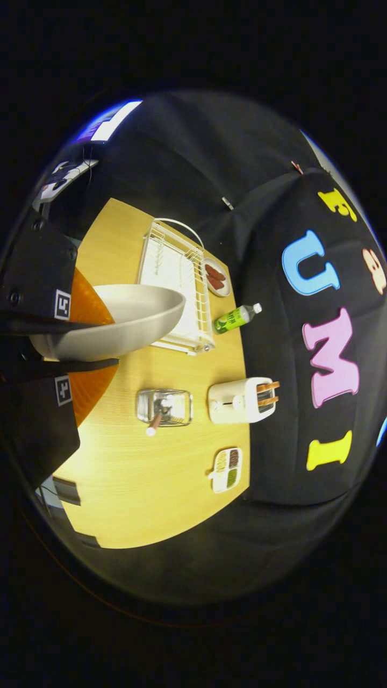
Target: Take the plate from the dish rack, then take the spoon from the basket and place it into the plate.
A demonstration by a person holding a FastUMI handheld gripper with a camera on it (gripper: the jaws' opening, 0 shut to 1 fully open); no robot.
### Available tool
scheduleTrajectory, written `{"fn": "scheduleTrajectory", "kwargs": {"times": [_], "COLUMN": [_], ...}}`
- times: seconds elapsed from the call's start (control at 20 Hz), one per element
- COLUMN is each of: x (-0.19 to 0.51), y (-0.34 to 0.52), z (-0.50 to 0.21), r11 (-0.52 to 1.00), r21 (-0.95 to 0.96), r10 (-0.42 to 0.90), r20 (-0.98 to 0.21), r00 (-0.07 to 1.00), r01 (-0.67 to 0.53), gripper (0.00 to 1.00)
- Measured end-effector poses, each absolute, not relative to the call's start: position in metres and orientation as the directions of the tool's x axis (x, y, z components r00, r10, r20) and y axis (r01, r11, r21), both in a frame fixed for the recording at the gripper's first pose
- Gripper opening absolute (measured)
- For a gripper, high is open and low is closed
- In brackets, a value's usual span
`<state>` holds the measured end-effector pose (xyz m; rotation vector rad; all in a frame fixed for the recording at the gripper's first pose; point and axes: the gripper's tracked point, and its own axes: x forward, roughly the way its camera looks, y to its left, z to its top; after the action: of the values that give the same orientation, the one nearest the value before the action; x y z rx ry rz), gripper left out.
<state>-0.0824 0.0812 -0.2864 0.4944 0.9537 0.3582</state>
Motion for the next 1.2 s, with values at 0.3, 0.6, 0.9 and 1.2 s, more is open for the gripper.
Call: {"fn": "scheduleTrajectory", "kwargs": {"times": [0.3, 0.6, 0.9, 1.2], "x": [-0.115, -0.113, -0.114, -0.103], "y": [0.076, 0.091, 0.116, 0.102], "z": [-0.362, -0.414, -0.439, -0.449], "r11": [0.758, 0.694, 0.637, 0.666], "r21": [0.638, 0.674, 0.695, 0.653], "r10": [0.526, 0.554, 0.585, 0.529], "r20": [-0.72, -0.725, -0.717, -0.754], "r00": [0.452, 0.408, 0.378, 0.39], "r01": [0.135, 0.255, 0.333, 0.36], "gripper": [0.22, 0.22, 0.24, 0.27]}}
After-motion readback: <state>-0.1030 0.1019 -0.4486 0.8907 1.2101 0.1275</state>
